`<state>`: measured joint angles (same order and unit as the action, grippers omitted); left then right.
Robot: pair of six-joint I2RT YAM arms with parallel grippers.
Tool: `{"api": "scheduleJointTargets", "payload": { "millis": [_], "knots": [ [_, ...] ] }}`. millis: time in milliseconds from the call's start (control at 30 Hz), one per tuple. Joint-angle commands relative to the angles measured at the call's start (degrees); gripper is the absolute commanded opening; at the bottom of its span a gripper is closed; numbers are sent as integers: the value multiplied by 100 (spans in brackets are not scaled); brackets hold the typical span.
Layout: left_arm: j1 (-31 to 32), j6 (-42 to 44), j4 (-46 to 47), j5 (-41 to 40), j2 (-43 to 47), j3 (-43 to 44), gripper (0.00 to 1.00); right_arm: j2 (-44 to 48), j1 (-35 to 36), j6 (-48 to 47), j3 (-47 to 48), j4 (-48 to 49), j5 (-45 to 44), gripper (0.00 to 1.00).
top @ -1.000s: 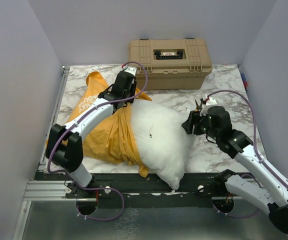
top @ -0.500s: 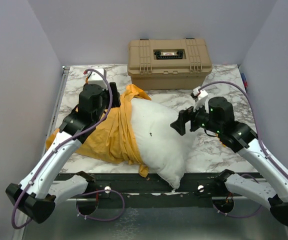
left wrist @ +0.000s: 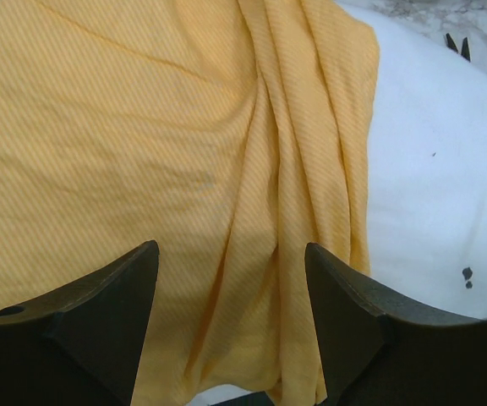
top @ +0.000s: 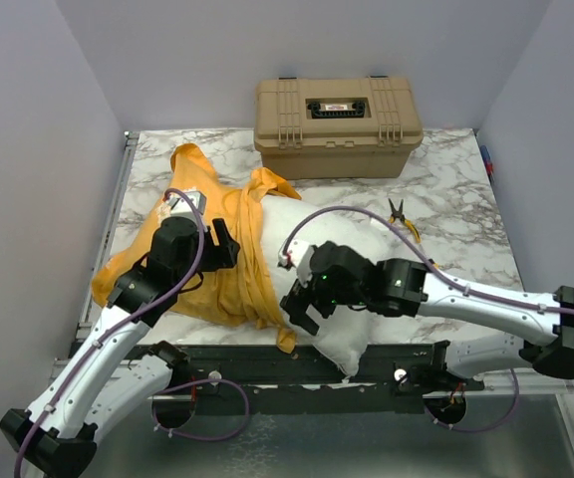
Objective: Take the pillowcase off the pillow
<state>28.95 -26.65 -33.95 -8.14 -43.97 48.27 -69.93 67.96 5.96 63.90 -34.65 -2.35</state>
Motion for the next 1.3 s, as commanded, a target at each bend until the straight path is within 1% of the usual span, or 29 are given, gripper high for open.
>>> {"api": "scheduleJointTargets", "payload": {
  "millis": [0, 133, 267, 400, 467, 500, 567, 600, 733, 833, 900, 933, 1000, 1033, 1167, 1267],
  "knots": [
    [14, -306, -108, 388, -2, -349, 71, -619, 530, -50, 236, -548, -858, 100],
    [14, -316, 242, 385, -255, -537, 71, -1132, 566, 75, 163, -611, -1284, 100],
    [15, -246, 629, 348, -686, -537, 71, -1543, 562, 107, 88, -551, -1777, 100],
    [6, -107, 983, -29, -1289, -316, 71, -1965, 556, -41, 0, -270, -2238, 100],
    [5, -52, 1111, -212, -1625, -108, 72, -2131, 535, -169, -37, -75, -2283, 100],
    [8, -6, 1139, -271, -1822, 36, 72, -2197, 507, -214, -29, 26, -2243, 97],
    [6, 69, 1163, -414, -2206, 419, 72, -2246, 408, -327, -33, 234, -1990, 89],
    [3, 105, 1174, -460, -2383, 587, 72, -2233, 339, -362, -58, 375, -1825, 83],
    [-52, 237, 1218, -502, -2962, 1188, 73, -1971, 2, -399, -191, 1026, -988, 53],
    [-67, 329, 1219, -477, -3035, 1451, 73, -1849, -242, -332, -189, 1334, -630, 30],
    [-69, 354, 1221, -482, -2876, 1463, 73, -1788, -395, -253, -192, 1498, -461, 14],
    [-73, 368, 1212, -505, -2750, 1430, 73, -1749, -470, -197, -205, 1576, -384, 8],
    [-69, 384, 1172, -517, -2456, 1322, 73, -1638, -639, -53, -272, 1795, -199, 2],
    [-65, 386, 1144, -503, -2298, 1244, 73, -1584, -736, 22, -315, 1915, -77, 1],
    [-65, 339, 907, -317, -1616, 903, 73, -1323, -1114, 348, -470, 2282, 199, 1],
    [-63, 231, 655, 38, -1143, 631, 73, -1078, -1244, 590, -571, 2504, 283, 1]
  ]
}}
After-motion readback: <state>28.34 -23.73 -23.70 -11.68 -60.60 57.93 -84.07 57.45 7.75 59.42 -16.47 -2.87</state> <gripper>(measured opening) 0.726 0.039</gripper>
